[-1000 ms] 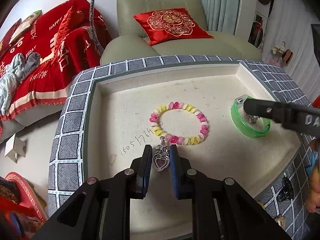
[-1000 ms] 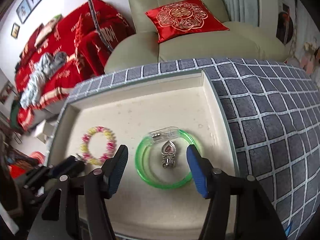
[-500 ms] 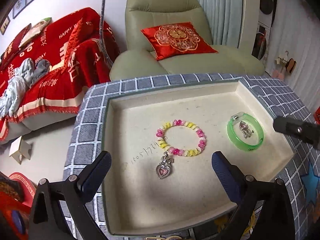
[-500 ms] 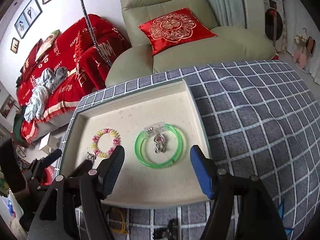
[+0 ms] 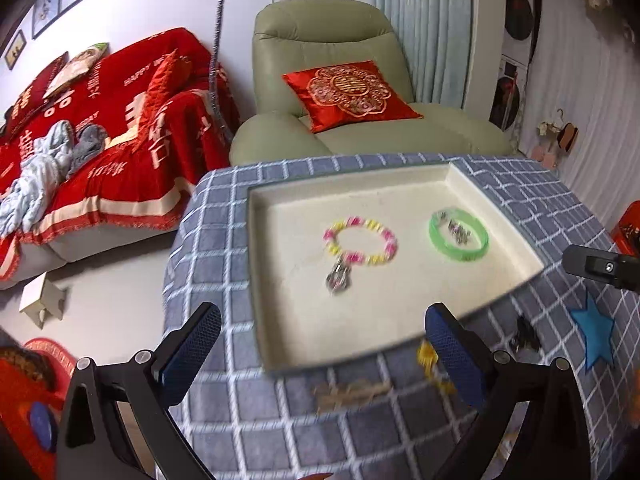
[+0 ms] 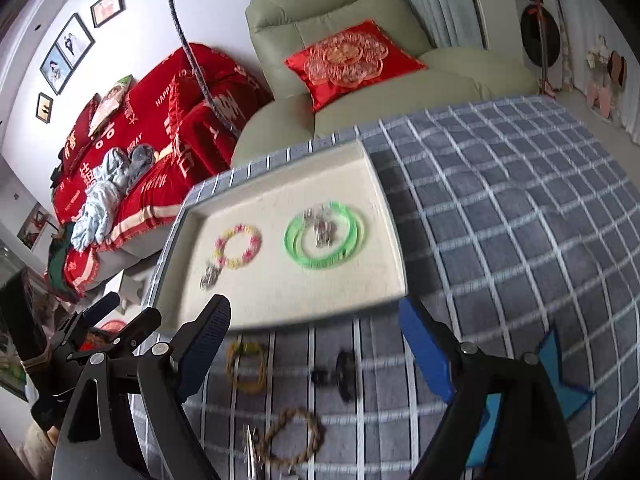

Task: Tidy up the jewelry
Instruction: 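Withdraw both tools from the tray over the remaining clips and cord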

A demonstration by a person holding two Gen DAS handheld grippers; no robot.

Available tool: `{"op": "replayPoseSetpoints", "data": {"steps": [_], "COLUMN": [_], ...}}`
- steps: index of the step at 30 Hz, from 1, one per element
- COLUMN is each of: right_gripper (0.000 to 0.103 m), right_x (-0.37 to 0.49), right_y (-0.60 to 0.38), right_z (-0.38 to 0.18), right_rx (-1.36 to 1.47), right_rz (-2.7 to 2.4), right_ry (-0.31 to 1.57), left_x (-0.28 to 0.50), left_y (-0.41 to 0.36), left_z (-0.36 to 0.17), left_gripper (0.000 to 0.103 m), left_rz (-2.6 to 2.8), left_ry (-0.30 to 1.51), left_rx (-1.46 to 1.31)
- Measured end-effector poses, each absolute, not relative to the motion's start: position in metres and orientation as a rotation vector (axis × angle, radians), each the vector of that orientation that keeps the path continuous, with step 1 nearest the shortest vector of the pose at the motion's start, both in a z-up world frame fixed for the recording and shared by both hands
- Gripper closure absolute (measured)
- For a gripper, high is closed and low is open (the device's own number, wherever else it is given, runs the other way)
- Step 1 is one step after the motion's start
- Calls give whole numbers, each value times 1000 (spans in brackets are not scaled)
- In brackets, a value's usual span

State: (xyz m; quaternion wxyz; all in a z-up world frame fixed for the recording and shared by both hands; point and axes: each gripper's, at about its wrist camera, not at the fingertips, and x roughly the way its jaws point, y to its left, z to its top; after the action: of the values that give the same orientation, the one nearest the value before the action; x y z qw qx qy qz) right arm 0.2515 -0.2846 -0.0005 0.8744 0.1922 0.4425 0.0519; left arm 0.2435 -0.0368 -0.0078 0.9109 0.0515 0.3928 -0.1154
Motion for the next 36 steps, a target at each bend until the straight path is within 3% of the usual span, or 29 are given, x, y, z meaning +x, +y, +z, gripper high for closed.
{"op": "replayPoseSetpoints", "data": {"steps": [10, 23, 36], "right_gripper": [15, 15, 15], "right_x": [220, 216, 230], "right_y": [-276, -271, -258], "right_z": [-32, -57, -64], "right_rx": [350, 253, 164], "right_rz": [82, 38, 20], "right_ry": [1039, 1100, 1085], "left_x": [216, 215, 224], "left_y": [-26, -46, -31], "left_z": [-50, -65, -64], "left_gripper": [0, 0, 0], "left_rz": [-263, -358, -143], "left_ry": [936, 945, 1013], "left_rx": [146, 209, -57]}}
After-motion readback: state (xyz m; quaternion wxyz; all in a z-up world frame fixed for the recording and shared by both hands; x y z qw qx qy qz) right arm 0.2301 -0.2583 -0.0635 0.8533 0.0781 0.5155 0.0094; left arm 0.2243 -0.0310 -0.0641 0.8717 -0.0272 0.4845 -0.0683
